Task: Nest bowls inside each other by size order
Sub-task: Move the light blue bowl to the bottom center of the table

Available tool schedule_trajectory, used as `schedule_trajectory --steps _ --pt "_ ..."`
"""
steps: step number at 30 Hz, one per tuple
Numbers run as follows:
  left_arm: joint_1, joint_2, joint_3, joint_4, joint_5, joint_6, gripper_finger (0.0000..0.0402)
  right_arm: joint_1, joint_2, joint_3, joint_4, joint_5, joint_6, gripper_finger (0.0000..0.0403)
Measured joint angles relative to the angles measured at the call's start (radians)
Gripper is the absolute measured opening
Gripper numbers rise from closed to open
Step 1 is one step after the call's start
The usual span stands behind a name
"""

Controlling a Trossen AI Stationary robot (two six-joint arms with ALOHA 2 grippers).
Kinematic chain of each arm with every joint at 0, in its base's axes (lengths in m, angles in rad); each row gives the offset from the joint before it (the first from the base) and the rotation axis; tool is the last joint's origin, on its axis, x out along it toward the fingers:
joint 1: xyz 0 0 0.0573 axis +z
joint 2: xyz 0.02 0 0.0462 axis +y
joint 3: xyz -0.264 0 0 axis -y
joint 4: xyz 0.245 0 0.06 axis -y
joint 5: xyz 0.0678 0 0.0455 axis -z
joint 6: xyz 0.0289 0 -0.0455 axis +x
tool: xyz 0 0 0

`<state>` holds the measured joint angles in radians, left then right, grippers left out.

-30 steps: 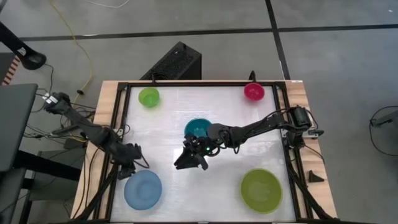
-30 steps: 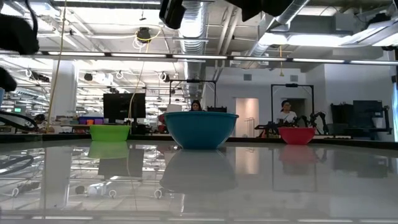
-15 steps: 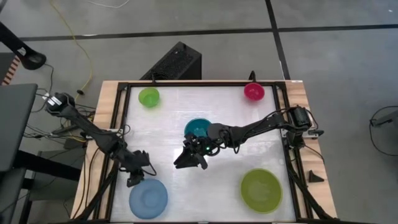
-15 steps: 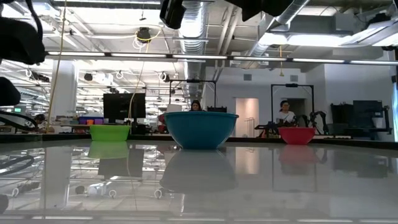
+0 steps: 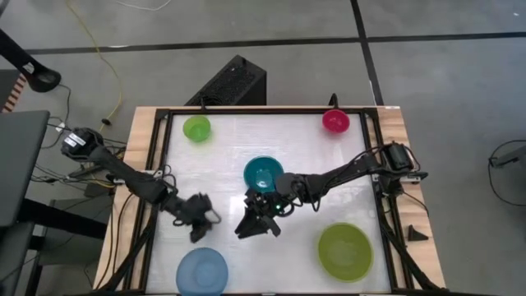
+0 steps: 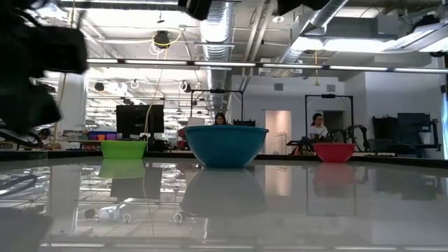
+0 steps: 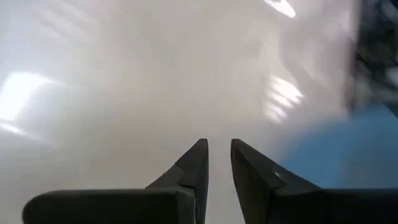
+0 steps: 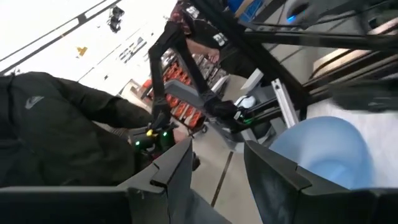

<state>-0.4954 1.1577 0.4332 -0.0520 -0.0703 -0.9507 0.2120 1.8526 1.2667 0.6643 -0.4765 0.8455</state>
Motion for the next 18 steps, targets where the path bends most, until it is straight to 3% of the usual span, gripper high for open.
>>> schedule_trajectory --steps 4,8,14,18 --pt "0.138 -0.021 0.0 -0.017 -0.1 0.061 0.0056 0.027 0.0 0.0 0.005 0.051 -0.032 0.0182" --pt "0.287 -0.053 0.0 0.044 -0.089 0.12 0.0056 0.038 0.034 0.008 0.041 0.049 -0.035 0.0182" --pt "0.444 -0.1 0.0 0.205 -0.011 0.157 0.0056 0.066 0.232 0.157 0.044 -0.104 -0.005 0.0182" --pt "0.49 -0.13 0.0 0.209 0.005 0.145 0.0056 0.072 0.373 0.327 0.041 -0.213 -0.005 0.0182"
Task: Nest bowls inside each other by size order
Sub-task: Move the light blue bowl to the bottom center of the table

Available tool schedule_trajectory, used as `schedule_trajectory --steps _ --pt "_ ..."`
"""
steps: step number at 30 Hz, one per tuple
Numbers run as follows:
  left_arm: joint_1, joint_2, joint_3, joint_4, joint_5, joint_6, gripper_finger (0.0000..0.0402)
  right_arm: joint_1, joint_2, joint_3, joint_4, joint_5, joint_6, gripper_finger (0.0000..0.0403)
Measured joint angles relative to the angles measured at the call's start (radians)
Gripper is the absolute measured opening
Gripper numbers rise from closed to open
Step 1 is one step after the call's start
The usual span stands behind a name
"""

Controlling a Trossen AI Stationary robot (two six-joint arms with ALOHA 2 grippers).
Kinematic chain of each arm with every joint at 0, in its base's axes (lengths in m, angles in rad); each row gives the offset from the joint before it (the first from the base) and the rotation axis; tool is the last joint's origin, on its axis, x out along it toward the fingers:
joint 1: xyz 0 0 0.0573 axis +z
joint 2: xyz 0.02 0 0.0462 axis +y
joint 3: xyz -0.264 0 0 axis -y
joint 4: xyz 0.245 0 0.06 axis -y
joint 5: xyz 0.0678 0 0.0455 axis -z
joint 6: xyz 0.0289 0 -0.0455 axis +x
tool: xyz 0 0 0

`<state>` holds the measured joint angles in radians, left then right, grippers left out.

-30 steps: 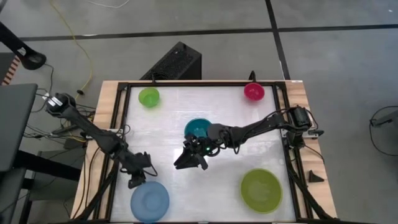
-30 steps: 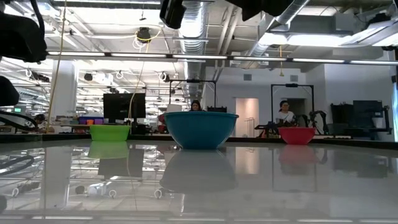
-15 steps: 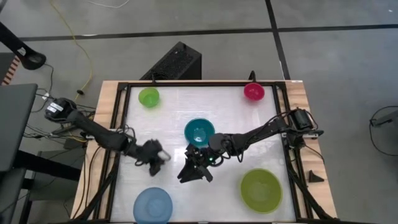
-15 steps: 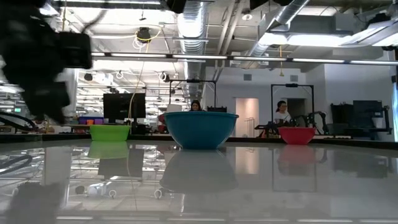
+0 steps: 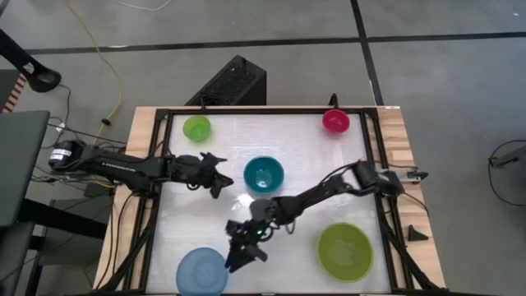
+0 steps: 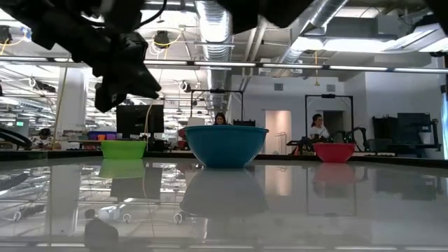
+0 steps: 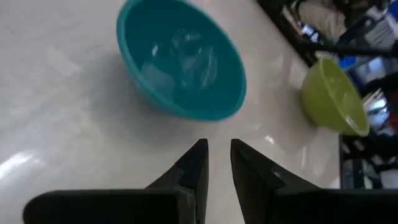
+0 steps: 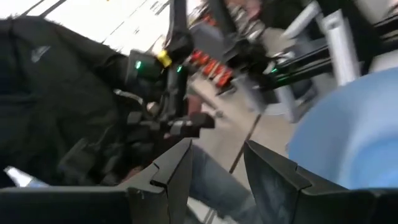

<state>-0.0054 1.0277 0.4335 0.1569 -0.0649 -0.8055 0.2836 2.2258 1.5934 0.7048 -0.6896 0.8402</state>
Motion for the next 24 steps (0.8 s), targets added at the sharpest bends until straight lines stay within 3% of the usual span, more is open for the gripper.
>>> schedule_trajectory --steps 4,10,17,24 --pt "0.015 -0.018 0.0 -0.005 -0.004 -0.008 0.0056 -0.003 0.122 0.159 -0.061 -0.076 0.03 0.0182" --pt "0.016 -0.032 0.0 -0.013 -0.03 -0.018 0.0056 -0.025 0.204 0.262 -0.349 -0.094 0.08 0.0182" --pt "0.016 -0.034 0.0 -0.008 -0.037 -0.01 0.0056 -0.06 0.144 0.268 -0.352 0.042 -0.003 0.0182" --pt "0.016 -0.034 0.0 -0.009 -0.036 0.001 0.0056 -0.071 0.12 0.266 -0.583 0.166 -0.026 0.0182"
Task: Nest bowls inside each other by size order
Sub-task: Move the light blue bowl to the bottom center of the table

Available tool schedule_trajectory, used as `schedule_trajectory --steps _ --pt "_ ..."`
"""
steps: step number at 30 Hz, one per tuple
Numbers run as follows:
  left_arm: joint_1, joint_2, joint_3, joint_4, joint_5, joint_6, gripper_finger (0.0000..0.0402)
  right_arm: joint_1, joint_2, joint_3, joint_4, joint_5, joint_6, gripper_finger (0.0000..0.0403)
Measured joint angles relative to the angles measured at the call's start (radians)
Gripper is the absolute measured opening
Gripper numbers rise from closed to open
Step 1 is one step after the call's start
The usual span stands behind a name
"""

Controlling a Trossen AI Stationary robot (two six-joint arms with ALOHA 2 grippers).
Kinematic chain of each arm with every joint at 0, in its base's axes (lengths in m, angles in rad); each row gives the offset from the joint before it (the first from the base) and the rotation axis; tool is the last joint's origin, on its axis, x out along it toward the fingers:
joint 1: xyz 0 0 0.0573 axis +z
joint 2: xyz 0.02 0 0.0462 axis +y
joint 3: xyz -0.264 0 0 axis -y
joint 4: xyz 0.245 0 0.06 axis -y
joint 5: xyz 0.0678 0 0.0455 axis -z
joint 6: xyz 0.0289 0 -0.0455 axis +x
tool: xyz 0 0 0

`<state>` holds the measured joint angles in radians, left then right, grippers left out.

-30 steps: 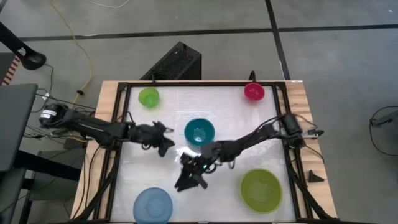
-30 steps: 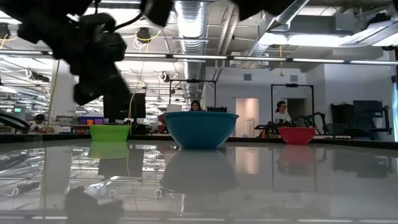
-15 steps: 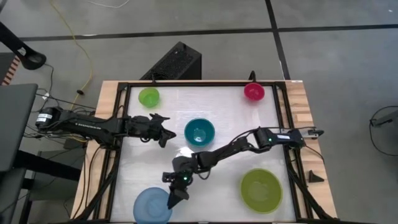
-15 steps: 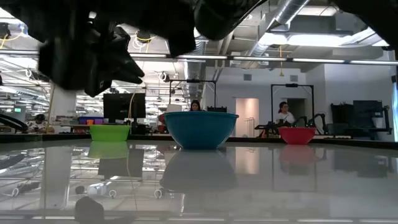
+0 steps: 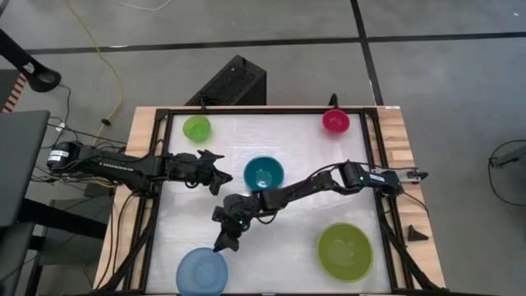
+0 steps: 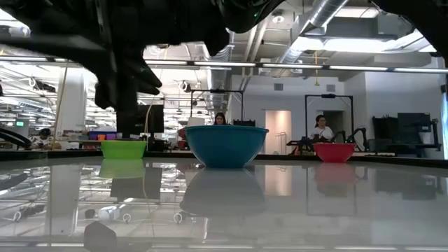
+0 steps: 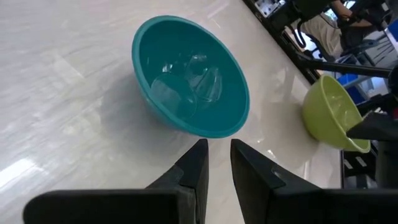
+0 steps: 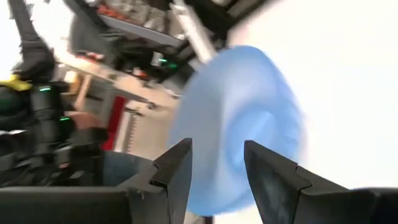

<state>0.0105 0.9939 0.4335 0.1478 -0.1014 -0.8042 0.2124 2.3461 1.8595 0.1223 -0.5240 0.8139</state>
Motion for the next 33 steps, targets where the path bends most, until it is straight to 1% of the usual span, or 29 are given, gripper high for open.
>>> schedule_trajectory --steps 7,14,24,33 --pt "0.0 0.0 0.0 0.0 -0.002 0.018 0.0056 0.024 -0.004 0.0 -0.044 0.028 0.0 0.0182" --pt "0.012 -0.01 0.0 0.008 -0.082 0.009 0.0056 0.051 -0.004 0.0 -0.126 0.091 -0.028 0.0182" --pt "0.078 -0.084 0.0 0.1 -0.098 0.023 0.0056 0.051 -0.004 0.0 -0.16 0.162 -0.041 0.0182" --pt "0.125 -0.149 0.0 0.108 -0.098 0.026 0.0056 0.062 -0.002 0.0 -0.171 0.161 -0.044 0.0182"
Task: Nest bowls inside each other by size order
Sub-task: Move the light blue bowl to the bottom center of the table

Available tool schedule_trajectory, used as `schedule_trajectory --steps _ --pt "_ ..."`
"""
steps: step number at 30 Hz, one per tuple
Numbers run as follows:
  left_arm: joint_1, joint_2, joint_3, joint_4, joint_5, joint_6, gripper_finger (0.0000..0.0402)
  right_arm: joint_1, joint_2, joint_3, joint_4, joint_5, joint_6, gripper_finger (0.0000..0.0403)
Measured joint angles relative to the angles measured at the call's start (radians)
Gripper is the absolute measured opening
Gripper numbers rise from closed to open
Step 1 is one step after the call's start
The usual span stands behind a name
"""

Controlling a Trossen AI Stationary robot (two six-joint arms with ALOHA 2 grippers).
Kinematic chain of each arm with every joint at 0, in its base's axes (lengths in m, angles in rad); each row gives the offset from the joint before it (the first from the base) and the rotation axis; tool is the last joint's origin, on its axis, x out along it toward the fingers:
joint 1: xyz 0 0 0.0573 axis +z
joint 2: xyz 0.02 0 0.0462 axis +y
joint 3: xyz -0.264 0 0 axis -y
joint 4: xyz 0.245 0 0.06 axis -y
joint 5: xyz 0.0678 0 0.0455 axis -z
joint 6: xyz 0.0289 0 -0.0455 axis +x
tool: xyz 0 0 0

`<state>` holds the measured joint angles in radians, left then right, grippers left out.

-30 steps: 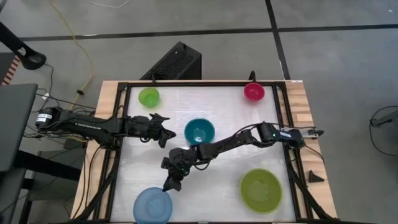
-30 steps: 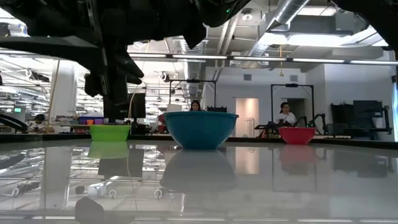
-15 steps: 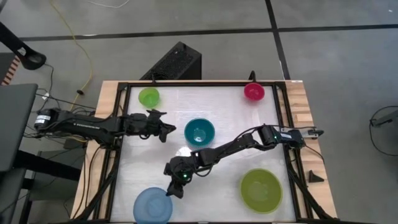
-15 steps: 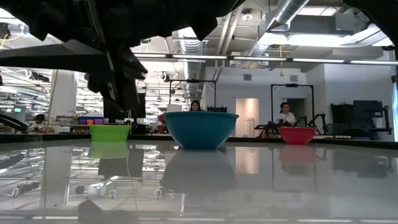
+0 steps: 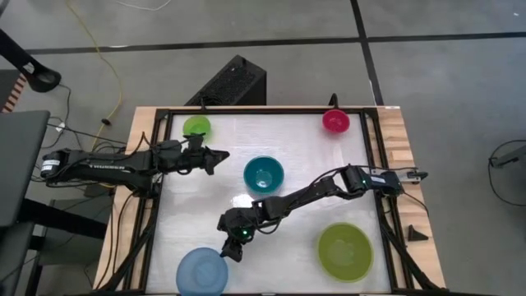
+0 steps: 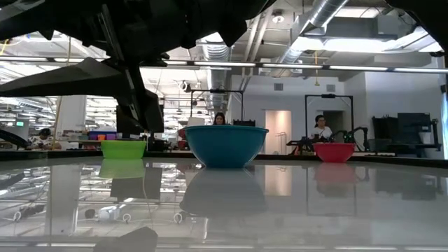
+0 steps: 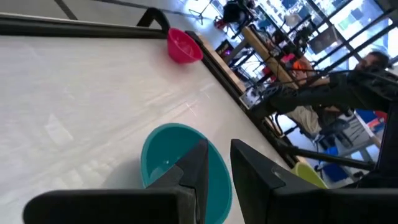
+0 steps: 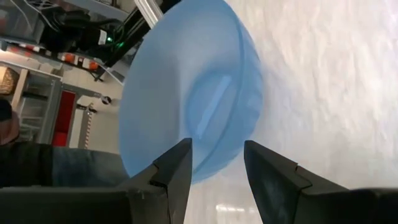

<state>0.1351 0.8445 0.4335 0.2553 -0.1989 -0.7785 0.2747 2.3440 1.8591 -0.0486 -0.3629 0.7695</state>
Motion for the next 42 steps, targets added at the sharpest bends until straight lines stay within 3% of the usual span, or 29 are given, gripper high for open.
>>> schedule_trajectory --steps 11,14,17,19,25,28,30,34,42 --pt "-0.003 -0.004 0.0 -0.065 0.088 -0.001 0.0056 0.02 0.0 0.0 -0.005 -0.001 0.027 0.0182" --pt "-0.002 -0.004 0.0 -0.114 0.235 -0.015 0.0056 0.02 0.0 0.0 -0.005 -0.002 0.032 0.0182" --pt "-0.014 -0.018 0.0 -0.279 0.471 -0.05 0.0056 0.015 0.0 0.0 -0.004 -0.003 0.053 0.0182" --pt "-0.049 -0.039 0.0 -0.448 0.563 -0.057 0.0056 0.01 0.0 0.0 -0.003 -0.008 0.061 0.0182" --pt "-0.19 -0.18 0.0 -0.967 0.661 -0.089 0.0041 0.003 0.0 0.0 -0.001 -0.012 0.068 0.0182" --pt "-0.278 -0.249 0.0 -1.077 0.76 -0.188 0.003 -0.003 0.0 0.0 0.001 -0.012 0.069 0.0182" --pt "-0.349 -0.285 0.0 -1.058 0.803 -0.28 0.0024 -0.006 0.0 0.0 0.003 -0.012 0.069 0.0182" --pt "-0.498 -0.324 0.0 -0.997 0.806 -0.463 0.0016 -0.023 0.0 0.0 0.003 -0.013 0.071 0.0182" --pt "-0.803 -0.235 0.0 -0.82 0.64 -0.654 0.0015 -0.08 -0.028 -0.001 -0.004 -0.006 0.049 0.0182"
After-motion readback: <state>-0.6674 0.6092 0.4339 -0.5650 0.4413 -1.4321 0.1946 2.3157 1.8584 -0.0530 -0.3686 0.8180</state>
